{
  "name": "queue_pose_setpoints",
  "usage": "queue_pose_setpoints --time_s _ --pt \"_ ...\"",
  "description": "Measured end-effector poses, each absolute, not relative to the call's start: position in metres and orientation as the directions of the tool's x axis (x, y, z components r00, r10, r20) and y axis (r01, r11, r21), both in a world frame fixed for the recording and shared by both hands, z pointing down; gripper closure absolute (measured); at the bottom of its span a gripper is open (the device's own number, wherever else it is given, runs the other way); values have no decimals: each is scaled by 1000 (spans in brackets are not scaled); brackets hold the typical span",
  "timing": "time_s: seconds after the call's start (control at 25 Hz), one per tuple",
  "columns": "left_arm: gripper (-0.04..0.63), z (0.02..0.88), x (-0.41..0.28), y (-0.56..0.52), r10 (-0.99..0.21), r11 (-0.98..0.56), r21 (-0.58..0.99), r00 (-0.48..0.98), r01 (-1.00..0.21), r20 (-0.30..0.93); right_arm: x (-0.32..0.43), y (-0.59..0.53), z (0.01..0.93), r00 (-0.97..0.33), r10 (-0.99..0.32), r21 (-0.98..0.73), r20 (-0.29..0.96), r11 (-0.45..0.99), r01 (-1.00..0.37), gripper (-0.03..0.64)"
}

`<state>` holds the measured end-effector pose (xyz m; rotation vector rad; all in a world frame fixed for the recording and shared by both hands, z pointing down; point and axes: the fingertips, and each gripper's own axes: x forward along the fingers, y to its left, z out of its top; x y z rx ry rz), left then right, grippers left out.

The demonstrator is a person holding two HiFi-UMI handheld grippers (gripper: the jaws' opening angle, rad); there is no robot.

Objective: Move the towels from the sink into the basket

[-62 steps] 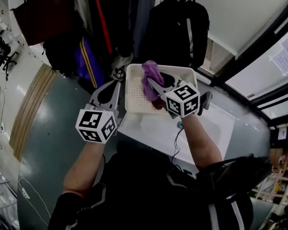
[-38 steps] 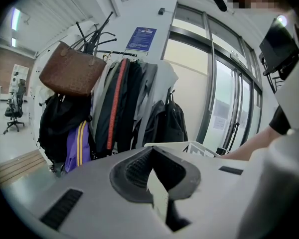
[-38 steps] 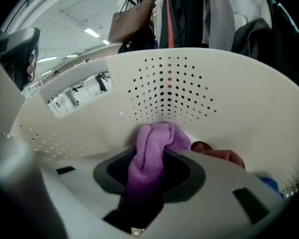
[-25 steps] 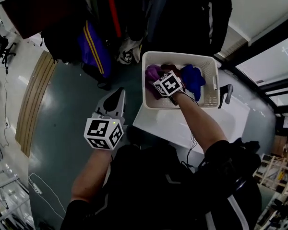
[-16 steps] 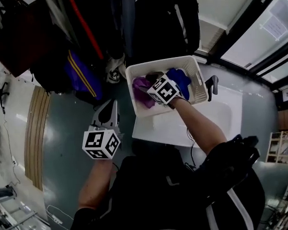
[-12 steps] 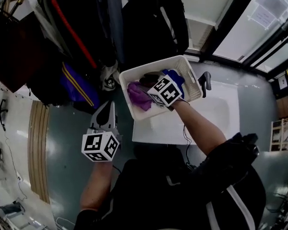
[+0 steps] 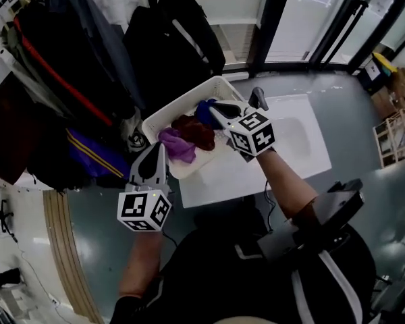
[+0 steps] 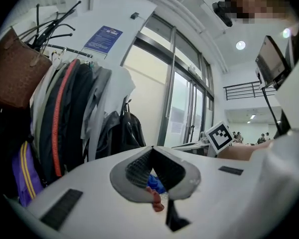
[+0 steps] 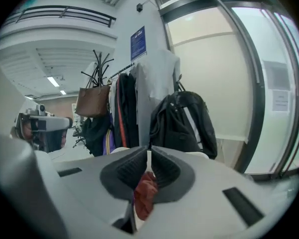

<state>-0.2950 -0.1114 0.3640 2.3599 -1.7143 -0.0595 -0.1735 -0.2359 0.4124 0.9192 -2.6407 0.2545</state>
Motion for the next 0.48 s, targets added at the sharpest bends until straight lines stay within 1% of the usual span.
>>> queue_pose_setpoints --time_s 0.16,0.28,0.48 --pt "589 360 -274 -119 -925 -350 193 371 -917 83 -140 -231 403 -720 -616 -84 318 739 -669 597" --pt "589 355 -249 -120 -907 -397 165 414 -903 81 -111 -223 401 -712 -630 -100 310 723 -684 606" --pt "589 350 -222 -132 -906 -397 171 414 -902 83 -74 -224 392 -685 -674 -97 277 690 -718 609"
